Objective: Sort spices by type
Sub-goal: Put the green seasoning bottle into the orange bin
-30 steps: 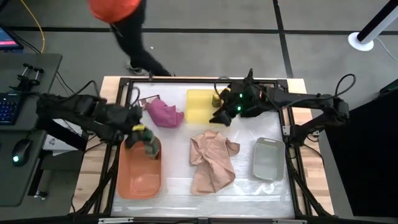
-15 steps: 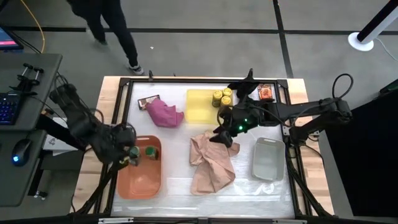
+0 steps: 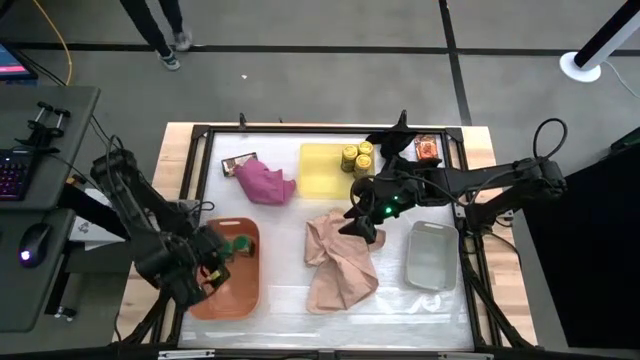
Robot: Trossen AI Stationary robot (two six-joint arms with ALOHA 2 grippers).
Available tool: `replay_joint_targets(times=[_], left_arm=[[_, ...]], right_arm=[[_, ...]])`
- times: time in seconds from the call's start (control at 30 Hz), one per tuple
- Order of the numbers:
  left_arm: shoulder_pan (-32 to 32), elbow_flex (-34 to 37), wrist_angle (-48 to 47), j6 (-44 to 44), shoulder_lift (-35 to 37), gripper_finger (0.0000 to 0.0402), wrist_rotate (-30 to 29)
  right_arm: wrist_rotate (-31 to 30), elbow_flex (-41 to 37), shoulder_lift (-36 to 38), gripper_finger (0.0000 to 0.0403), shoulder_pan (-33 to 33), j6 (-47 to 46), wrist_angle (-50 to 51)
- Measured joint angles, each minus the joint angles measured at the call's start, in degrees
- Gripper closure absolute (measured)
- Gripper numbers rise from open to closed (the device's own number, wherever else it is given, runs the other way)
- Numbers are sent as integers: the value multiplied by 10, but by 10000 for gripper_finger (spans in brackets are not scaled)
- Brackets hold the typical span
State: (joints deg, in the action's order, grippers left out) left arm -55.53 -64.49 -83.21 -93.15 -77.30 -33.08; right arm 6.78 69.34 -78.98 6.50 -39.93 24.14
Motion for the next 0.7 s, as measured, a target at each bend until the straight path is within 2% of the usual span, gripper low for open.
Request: replay_joint_targets(times=[0.17,0.27,0.4,0.7], left_arm=[[-18,0,-40,-74,-40,239,-5],[-17,27,-11,-80,-44,239,-6],[-17,88,72,-69,-32,239,-2],[-3,150,78,-62,4,239,-7]], right_arm=[[3,0,0,105,0,12,0],[3,0,0,105,0,14,0],[3,0,0,105,0,15,0],[7,0,0,105,0,14,0]])
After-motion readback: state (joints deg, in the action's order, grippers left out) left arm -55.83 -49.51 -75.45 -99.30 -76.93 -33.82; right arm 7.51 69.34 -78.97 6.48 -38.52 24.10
